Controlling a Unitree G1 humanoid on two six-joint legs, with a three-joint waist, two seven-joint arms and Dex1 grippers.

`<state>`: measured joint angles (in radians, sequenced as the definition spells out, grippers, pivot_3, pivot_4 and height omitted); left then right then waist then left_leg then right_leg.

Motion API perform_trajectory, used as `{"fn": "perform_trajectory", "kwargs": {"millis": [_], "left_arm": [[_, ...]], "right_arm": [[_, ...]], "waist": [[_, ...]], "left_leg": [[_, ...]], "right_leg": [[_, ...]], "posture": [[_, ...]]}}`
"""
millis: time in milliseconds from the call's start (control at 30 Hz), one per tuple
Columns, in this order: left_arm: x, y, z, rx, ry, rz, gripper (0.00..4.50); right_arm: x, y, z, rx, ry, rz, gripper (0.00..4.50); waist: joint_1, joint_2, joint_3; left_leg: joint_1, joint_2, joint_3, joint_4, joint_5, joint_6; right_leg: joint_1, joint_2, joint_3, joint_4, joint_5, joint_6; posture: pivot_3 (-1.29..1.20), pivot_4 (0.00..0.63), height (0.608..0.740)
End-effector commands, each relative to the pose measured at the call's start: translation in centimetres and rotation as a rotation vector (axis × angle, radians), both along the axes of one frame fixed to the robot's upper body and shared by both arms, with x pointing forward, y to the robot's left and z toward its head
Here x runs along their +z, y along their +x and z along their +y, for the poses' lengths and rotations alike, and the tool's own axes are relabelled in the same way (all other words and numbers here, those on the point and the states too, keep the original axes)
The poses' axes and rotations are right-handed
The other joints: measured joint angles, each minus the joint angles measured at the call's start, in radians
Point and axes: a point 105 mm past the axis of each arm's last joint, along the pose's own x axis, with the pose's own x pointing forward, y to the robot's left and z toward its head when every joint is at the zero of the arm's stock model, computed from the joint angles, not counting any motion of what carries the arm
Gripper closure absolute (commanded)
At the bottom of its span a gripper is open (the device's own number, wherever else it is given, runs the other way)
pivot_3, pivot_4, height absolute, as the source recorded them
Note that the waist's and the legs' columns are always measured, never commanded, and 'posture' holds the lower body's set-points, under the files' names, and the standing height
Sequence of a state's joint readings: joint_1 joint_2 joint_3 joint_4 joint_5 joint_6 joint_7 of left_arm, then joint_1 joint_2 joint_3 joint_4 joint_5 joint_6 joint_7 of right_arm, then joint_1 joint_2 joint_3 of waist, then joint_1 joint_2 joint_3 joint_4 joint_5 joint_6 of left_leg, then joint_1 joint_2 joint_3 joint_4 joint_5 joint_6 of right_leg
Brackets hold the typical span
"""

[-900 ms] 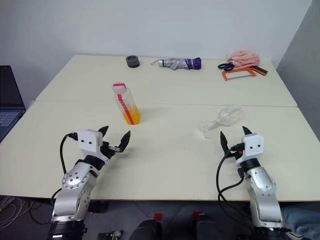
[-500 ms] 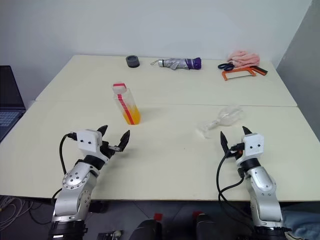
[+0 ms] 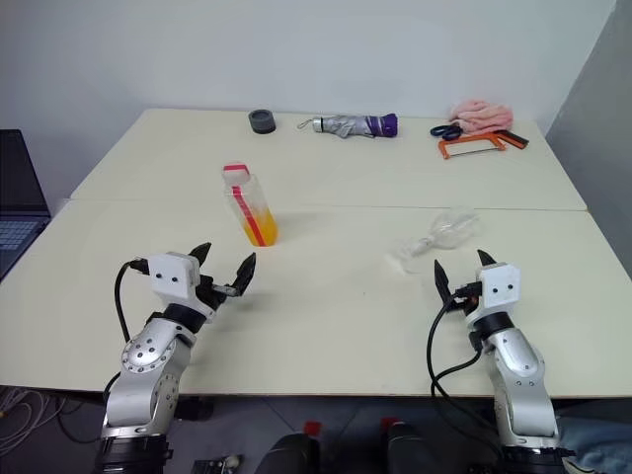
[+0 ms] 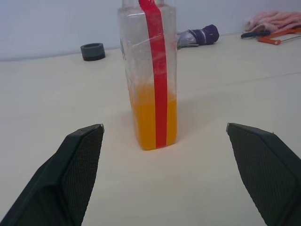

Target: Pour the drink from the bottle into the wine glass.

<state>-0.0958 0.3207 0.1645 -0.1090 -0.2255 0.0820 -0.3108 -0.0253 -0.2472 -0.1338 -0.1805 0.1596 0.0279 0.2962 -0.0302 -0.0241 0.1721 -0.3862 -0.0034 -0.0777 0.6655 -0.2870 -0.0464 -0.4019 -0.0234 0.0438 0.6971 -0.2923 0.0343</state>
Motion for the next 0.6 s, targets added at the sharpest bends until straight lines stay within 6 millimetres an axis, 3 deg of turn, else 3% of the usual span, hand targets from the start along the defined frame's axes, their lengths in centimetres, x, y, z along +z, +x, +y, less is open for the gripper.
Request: {"fn": "perform_trajectory", "kwargs": {"millis": [33, 233, 467, 600], "left_arm": [[1.5, -0.2, -0.1, -0.009, 0.001, -0.054, 0.02], [1.0, -0.1, -0.3, -0.017, 0.001, -0.023, 0.02], [1.7, 0.4, 0.2, -0.012, -0.069, -0.026, 0.02], [2.2, 1.4, -0.5, -0.009, -0.052, -0.019, 0.02]], "right_arm": [[1.1, 0.0, 0.1, 0.011, -0.003, -0.039, 0.00], [1.1, -0.1, 0.5, 0.043, -0.012, -0.039, 0.00], [4.0, -1.3, 4.9, 0.368, -0.055, -0.056, 0.00], [5.4, -2.4, 7.3, 0.552, -0.055, -0.015, 0.00]], "waist": [[0.000, 0.000, 0.000], [0.000, 0.000, 0.000], [-0.001, 0.000, 0.000], [0.000, 0.000, 0.000]], "left_leg": [[0.000, 0.000, 0.000, 0.000, 0.000, 0.000], [0.000, 0.000, 0.000, 0.000, 0.000, 0.000], [0.000, 0.000, 0.000, 0.000, 0.000, 0.000], [0.001, 0.000, -0.001, 0.000, 0.000, 0.000]], "right_leg": [[0.000, 0.000, 0.000, 0.000, 0.000, 0.000], [0.000, 0.000, 0.000, 0.000, 0.000, 0.000], [0.000, 0.000, 0.000, 0.000, 0.000, 0.000], [0.002, 0.000, -0.001, -0.001, 0.000, 0.000]], "posture": [[0.00, 0.150, 0.740], [0.00, 0.150, 0.740], [0.00, 0.150, 0.740], [0.00, 0.150, 0.740]]}}
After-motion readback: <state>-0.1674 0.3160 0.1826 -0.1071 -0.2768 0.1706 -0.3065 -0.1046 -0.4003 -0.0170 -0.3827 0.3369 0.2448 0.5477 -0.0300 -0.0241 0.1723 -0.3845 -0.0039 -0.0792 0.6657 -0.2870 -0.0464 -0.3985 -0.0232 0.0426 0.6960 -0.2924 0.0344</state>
